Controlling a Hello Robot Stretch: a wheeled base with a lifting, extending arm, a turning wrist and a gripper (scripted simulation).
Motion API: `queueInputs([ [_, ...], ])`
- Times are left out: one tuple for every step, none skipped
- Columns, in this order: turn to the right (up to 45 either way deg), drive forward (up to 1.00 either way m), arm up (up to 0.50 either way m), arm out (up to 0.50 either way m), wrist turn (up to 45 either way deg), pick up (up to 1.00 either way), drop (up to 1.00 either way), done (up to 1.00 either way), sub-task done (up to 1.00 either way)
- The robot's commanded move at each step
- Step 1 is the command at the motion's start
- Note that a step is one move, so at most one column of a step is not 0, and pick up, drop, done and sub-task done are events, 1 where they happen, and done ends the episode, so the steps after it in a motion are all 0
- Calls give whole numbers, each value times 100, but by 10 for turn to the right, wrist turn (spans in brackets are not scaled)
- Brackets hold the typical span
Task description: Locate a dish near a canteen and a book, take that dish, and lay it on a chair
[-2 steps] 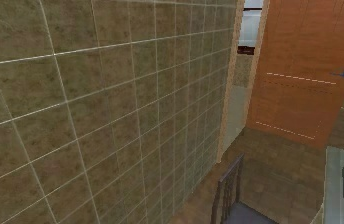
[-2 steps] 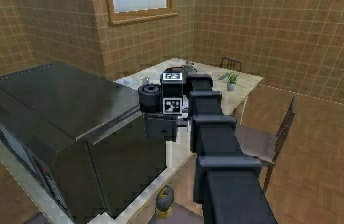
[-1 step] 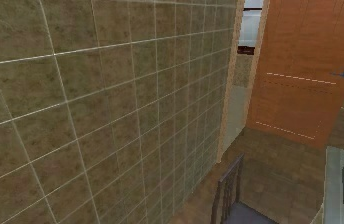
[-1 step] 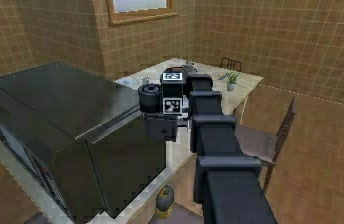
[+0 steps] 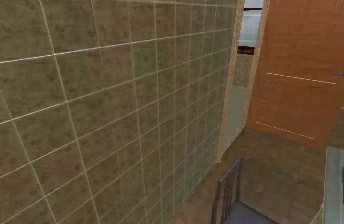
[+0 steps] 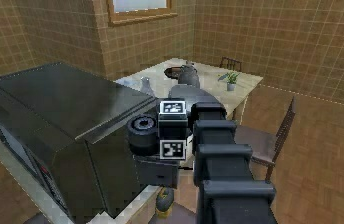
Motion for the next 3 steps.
queueInputs([
  [0,0,0,0,-450,0,0,0,0],
  [0,0,0,0,-450,0,0,0,0],
  [0,0,0,0,-450,0,0,0,0],
])
